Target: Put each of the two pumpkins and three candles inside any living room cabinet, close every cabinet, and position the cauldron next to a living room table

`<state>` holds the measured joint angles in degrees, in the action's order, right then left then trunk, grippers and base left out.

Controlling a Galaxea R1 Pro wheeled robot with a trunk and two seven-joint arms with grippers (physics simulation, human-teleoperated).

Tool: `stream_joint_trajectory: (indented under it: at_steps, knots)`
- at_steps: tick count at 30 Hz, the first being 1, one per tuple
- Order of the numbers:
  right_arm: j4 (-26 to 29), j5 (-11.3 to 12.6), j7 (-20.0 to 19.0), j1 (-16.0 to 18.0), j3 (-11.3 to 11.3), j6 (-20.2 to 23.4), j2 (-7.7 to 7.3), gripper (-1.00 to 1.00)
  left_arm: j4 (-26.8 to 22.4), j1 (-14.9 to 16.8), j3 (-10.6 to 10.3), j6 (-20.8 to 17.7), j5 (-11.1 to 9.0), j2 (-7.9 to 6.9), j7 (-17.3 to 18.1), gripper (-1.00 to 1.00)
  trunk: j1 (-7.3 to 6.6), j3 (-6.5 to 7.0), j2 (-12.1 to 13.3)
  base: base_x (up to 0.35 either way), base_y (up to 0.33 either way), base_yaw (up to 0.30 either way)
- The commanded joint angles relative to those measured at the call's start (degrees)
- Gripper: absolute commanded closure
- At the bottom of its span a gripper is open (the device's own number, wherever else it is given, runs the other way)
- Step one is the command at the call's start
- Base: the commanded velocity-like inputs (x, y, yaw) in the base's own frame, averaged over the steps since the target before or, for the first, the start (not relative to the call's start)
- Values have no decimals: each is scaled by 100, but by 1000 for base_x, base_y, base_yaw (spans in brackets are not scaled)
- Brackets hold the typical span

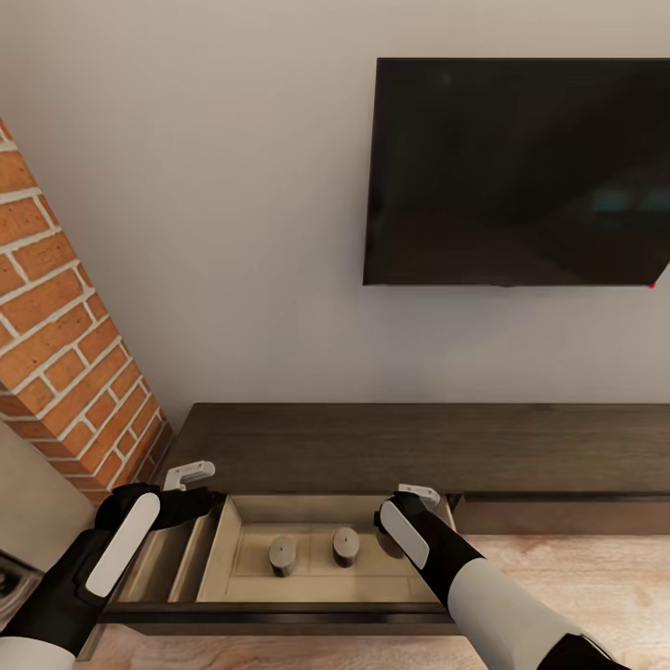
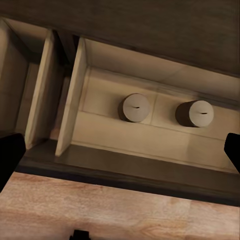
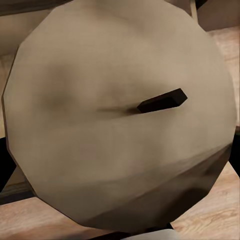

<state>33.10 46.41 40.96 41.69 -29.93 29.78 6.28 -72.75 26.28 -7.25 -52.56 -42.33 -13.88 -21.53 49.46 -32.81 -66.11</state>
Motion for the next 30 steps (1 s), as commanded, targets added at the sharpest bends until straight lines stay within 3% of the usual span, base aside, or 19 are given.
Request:
stream_joint_trajectory:
  at_steps: [1,6,10,14,18,24,30]
  knots:
    - [6,34,44,6,-30,23,-4,100,-26,-1,-13,-8,-61,-4,-58,-100,23,-24,-46,0,0,0]
    - [-71,32,39,6,-30,28,-12,100,-83,-16,-8,-8,-73,-9,-55,-100,133,-114,-246,0,0,0]
    - [-375,1,-123,6,-30,28,-16,100,-126,-19,-5,-31,-350,-14,-59,-100,221,-186,-407,0,0,0]
    - [-441,2,-196,6,-30,28,-21,100,-771,-35,-4,-344,-622,-18,-76,-100,308,-257,-567,0,0,0]
    - [-452,-2,-212,6,-30,28,-22,100,-1100,-42,98,-423,-750,-30,-81,-100,396,-329,-727,0,0,0]
    - [-438,-14,-226,6,-47,20,-29,100,-1135,-44,141,-425,-909,-8,-120,-100,528,-437,-968,0,0,0]
    - [-434,-9,-220,6,-466,14,-24,100,-1120,-44,105,-422,-917,53,-123,-100,660,-545,-1209,0,0,0]
